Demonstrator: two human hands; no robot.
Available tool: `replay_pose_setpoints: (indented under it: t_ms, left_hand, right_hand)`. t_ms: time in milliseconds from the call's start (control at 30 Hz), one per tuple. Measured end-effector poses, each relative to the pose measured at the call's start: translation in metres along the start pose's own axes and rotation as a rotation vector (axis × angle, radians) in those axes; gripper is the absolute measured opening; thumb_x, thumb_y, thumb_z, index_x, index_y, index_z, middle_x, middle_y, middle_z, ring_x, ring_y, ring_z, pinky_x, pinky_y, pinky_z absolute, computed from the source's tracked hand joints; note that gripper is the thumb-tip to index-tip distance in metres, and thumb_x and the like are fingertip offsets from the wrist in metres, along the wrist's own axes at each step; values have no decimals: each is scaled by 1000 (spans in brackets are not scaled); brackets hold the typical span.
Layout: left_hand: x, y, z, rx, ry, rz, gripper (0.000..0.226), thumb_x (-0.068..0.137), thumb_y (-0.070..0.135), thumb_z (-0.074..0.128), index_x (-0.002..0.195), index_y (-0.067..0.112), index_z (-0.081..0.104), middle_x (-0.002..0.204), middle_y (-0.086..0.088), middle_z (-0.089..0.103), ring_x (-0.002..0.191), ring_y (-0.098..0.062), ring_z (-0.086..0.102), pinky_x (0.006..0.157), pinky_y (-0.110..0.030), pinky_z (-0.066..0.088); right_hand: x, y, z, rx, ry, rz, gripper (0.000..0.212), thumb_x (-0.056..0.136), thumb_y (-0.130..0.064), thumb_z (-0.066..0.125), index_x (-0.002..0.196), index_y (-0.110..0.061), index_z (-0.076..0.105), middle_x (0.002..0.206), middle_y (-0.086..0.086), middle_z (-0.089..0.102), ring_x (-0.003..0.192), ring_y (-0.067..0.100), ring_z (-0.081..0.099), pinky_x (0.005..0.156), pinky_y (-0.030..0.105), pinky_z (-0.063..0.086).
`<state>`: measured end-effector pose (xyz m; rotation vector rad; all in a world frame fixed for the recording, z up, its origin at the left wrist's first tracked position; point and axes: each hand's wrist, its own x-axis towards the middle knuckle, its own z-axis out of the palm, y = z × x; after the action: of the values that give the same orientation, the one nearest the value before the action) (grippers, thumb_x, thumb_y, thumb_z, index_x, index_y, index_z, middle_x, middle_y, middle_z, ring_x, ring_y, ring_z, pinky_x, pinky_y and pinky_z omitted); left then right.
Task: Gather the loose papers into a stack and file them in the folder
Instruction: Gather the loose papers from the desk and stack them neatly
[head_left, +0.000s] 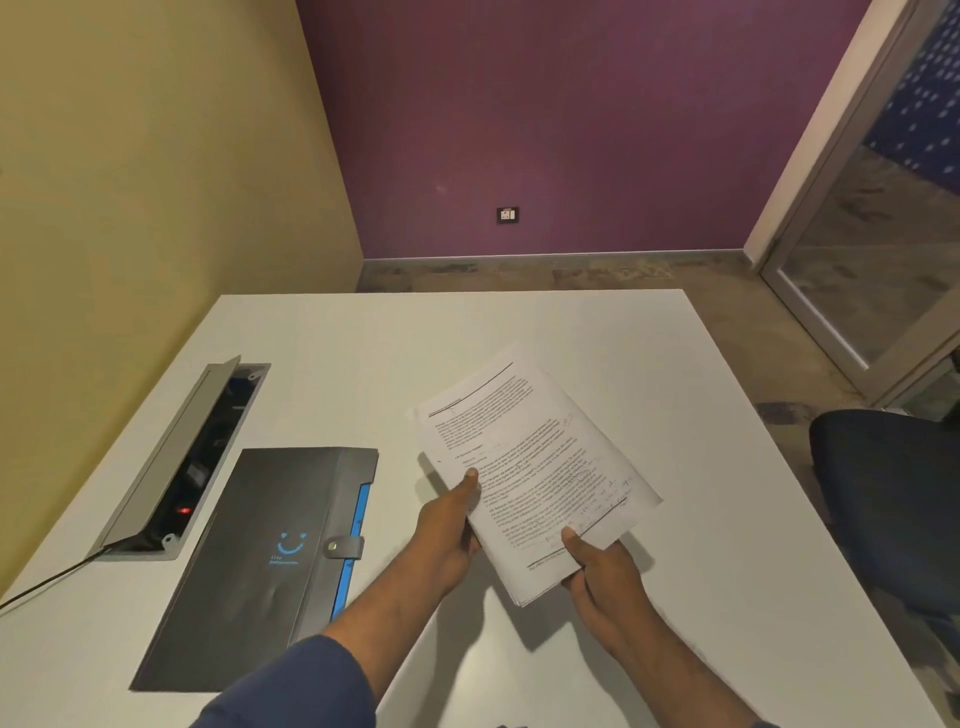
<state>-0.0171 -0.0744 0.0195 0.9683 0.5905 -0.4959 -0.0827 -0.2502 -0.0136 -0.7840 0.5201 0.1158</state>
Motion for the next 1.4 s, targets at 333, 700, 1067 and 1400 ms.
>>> replay_pose_setpoints:
  t_ms: [333, 700, 1067, 1400]
  left_hand:
    - [1, 4, -8, 127, 157, 29, 26, 96, 18, 63, 118, 5, 65, 107, -15, 75, 98, -34, 71, 82, -47, 60]
    - [-15, 51, -36, 392, -72, 171, 32, 97, 21, 60, 126, 8, 64, 116, -11, 74, 108, -32, 70, 99, -51, 51]
    - [-23, 48, -25, 679, -185, 430, 17, 94, 36, 64, 104, 30, 76, 107, 8, 77, 103, -13, 72, 83, -23, 55]
    - [-7, 1, -38, 802, -21, 515, 17, 97, 34, 59, 96, 23, 73, 97, -5, 75, 89, -16, 68, 76, -27, 55]
  right_hand:
    - [-9, 8, 5, -88, -73, 24, 51, 87, 4, 61, 134, -14, 53, 126, 10, 67, 114, 30, 65, 85, 45, 57]
    - [17, -72, 9, -493, 50, -63, 39, 84, -3, 69, 120, -11, 61, 98, 15, 76, 82, 27, 70, 85, 41, 57]
    - [20, -80, 40, -637, -81, -258, 28, 81, -8, 74, 107, -19, 71, 106, 3, 76, 95, 22, 73, 81, 34, 58]
    - [7, -32, 19, -819, 11, -602, 25, 86, 4, 64, 95, -19, 70, 83, -15, 73, 80, 0, 66, 74, 16, 53]
